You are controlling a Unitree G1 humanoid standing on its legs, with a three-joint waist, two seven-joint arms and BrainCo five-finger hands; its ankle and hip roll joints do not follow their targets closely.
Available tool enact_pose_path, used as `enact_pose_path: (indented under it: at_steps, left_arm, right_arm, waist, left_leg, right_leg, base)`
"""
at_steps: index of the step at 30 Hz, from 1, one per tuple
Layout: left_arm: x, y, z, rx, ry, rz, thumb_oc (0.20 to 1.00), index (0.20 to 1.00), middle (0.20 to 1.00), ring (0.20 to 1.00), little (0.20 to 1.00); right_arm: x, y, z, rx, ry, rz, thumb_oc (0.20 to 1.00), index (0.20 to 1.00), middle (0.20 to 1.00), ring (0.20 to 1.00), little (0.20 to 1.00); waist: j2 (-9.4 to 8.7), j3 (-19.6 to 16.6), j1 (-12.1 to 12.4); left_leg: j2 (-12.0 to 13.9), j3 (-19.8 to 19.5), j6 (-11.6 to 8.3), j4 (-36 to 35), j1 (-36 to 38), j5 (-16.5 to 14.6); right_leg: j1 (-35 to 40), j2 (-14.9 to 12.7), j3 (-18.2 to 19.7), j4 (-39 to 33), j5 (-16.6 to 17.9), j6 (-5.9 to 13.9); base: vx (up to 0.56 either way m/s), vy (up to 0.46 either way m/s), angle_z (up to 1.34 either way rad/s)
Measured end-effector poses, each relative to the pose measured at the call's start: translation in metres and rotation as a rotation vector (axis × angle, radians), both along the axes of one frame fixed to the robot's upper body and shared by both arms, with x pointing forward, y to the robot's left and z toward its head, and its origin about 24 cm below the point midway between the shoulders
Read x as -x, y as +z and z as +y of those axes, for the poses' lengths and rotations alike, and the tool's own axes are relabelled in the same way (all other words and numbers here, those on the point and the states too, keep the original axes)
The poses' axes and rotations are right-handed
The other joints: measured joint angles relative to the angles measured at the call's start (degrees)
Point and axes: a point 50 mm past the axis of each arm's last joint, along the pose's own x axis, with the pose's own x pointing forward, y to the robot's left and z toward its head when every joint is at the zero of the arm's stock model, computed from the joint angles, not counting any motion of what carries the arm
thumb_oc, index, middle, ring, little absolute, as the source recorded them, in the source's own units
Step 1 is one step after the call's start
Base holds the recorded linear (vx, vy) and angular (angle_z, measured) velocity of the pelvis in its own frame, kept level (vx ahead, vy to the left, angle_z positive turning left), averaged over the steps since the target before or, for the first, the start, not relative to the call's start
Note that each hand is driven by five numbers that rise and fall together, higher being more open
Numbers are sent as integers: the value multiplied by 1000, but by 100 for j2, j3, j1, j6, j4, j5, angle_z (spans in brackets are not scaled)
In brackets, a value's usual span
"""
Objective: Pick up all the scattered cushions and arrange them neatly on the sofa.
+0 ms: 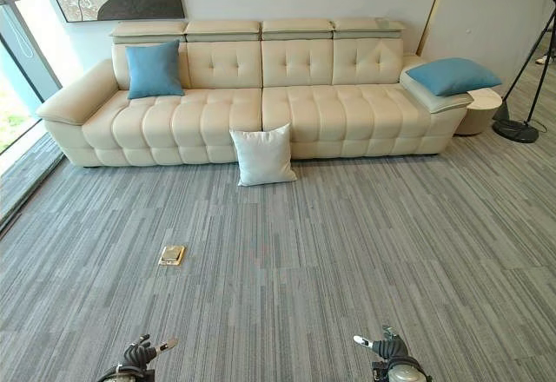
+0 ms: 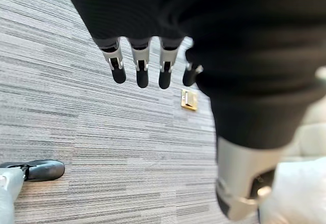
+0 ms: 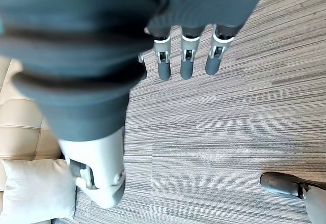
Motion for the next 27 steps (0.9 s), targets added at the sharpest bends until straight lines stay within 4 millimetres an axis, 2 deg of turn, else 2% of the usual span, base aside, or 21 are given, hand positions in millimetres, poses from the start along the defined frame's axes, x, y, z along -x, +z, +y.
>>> enact_pose_path:
  at_steps: [27]
  left_arm:
    - [6,-3,-1,40,25,13,1000,1000,1000,1000,1000]
  right_arm:
    - [15,-6,-1,-11,-2,45,1000,1000,1000,1000,1000]
  waist:
    - [-19,27,3]
  left_leg:
    - [-2,-25,-6,0,10,3]
  right_leg:
    - [25,-4,-25,-1,1,1]
  base:
    - [0,0,0]
